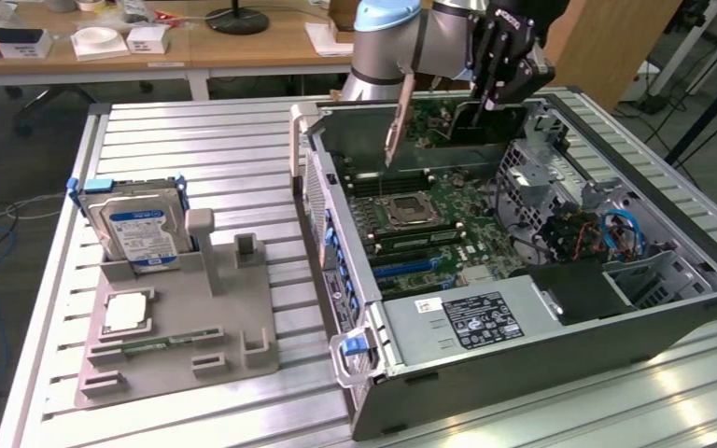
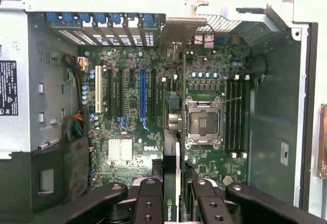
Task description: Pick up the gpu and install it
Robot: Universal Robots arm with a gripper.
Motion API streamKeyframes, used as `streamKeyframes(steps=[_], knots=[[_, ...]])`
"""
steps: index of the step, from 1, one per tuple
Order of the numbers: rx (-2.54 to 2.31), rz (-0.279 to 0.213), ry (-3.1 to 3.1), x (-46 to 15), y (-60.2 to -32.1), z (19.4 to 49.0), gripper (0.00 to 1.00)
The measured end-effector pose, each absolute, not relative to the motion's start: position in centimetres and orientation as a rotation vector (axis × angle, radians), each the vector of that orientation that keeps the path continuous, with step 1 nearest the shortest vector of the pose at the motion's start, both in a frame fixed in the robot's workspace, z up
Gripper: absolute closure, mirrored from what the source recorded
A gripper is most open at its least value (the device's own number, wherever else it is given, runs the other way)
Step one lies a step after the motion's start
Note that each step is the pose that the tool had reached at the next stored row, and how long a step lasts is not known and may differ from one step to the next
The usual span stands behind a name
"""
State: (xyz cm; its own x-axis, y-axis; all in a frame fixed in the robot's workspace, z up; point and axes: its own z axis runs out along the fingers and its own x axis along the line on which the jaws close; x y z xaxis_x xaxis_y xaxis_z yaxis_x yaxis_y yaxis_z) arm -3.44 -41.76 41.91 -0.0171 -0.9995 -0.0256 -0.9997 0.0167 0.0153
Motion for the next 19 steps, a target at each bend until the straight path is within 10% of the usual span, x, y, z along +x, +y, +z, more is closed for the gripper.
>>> streamKeyframes(steps=[19], knots=[[-2.195,0.044,2.236,-4.0,-41.9,38.6,0.74]])
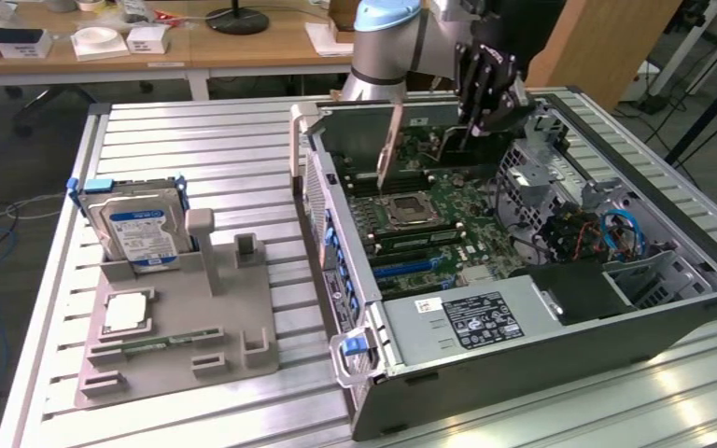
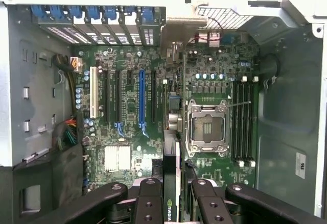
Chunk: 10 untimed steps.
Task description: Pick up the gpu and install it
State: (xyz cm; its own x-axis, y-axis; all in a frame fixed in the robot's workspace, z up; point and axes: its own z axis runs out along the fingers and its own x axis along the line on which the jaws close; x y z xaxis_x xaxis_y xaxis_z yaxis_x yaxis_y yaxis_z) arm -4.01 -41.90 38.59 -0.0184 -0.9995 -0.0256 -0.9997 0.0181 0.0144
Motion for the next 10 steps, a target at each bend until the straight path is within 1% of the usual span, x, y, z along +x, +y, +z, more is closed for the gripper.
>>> streamKeyframes(steps=[5,10], knots=[[-2.195,0.043,2.236,-4.1,-42.7,37.7,0.74],[-2.194,0.042,2.235,-4.1,-44.8,36.9,0.74]])
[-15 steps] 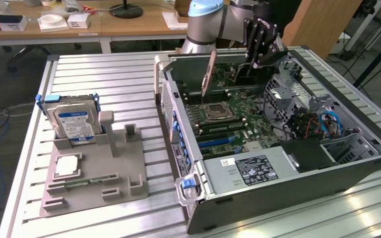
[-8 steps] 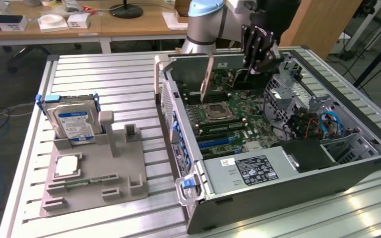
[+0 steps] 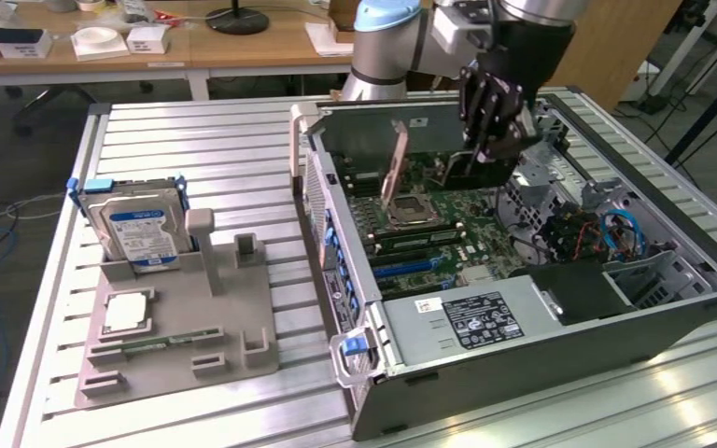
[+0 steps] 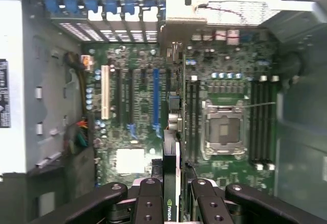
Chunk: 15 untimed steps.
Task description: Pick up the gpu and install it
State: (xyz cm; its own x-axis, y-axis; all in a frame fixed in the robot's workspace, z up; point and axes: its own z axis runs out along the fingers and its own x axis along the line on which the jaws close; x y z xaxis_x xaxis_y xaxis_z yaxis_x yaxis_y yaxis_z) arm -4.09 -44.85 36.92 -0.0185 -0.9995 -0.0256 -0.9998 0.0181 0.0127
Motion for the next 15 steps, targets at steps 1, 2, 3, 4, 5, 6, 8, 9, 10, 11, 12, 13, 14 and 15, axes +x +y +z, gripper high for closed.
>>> streamKeyframes(steps=[1,2,3,4,5,6,8,9,10,11,12,13,14,15], knots=[[-2.194,0.042,2.235,-4.1,-45.3,36.7,0.74],[-2.194,0.042,2.235,-4.2,-45.6,36.6,0.74],[-2.194,0.042,2.235,-4.2,-45.9,36.4,0.74],[-2.193,0.042,2.236,-4.3,-46.1,36.2,0.74],[-2.191,0.042,2.238,-4.4,-46.2,36.0,0.74],[-2.187,0.042,2.242,-4.5,-46.2,35.8,0.74],[-2.169,0.04,2.26,-4.5,-46.2,35.5,0.74],[-2.161,0.039,2.269,-4.6,-46.2,35.3,0.74],[-2.154,0.037,2.277,-4.7,-46.1,35.1,0.74],[-2.15,0.035,2.283,-4.8,-46.1,34.9,0.74],[-2.149,0.033,2.285,-5.0,-46.1,34.7,0.74],[-2.149,0.033,2.286,-5.1,-46.1,34.6,0.74],[-2.149,0.034,2.287,-5.2,-46.2,34.4,0.74],[-2.15,0.036,2.288,-5.3,-46.3,34.3,0.74]])
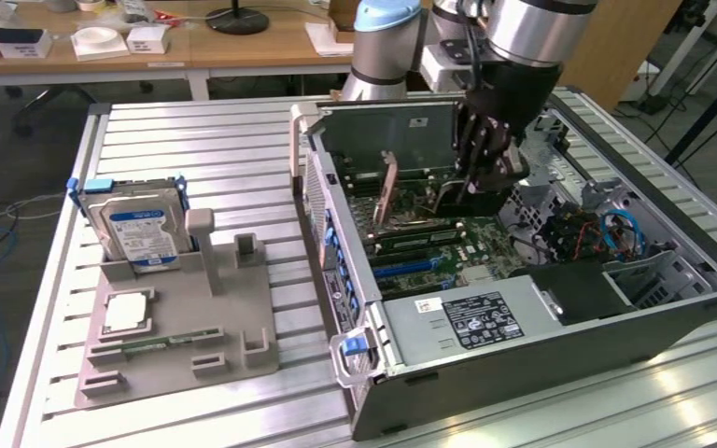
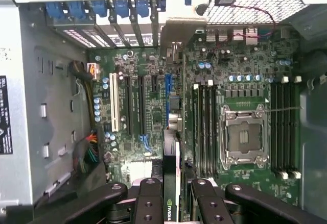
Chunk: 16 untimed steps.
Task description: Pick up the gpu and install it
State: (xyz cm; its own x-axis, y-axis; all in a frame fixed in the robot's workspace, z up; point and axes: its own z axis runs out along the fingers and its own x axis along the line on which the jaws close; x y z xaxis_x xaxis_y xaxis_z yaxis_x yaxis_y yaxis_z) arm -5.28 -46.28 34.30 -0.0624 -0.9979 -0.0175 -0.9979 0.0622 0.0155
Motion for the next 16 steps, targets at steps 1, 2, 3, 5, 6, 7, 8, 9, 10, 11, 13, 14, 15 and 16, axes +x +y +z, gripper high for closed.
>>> streamKeyframes(steps=[1,2,3,5,6,7,8,9,10,11,13,14,15,16], knots=[[-2.15,0.037,2.289,-5.3,-46.5,34.2,0.74],[-2.15,0.038,2.289,-5.4,-46.9,34.0,0.74],[-2.15,0.038,2.289,-5.4,-47.2,33.8,0.74],[-2.15,0.039,2.289,-5.5,-47.6,33.4,0.74],[-2.15,0.039,2.289,-5.5,-47.7,33.2,0.74],[-2.15,0.039,2.289,-5.6,-47.7,33.1,0.74],[-2.15,0.039,2.289,-5.6,-47.7,32.9,0.74],[-2.15,0.038,2.289,-5.6,-47.7,32.7,0.74],[-2.15,0.039,2.289,-5.6,-47.7,32.5,0.74],[-2.15,0.038,2.289,-5.7,-47.7,32.3,0.74],[-2.152,0.038,2.288,-5.8,-47.6,32.0,0.74],[-2.156,0.038,2.284,-5.8,-47.6,31.8,0.74],[-2.158,0.038,2.281,-5.9,-47.6,31.6,0.74],[-2.161,0.036,2.278,-5.9,-47.6,31.4,0.74]])
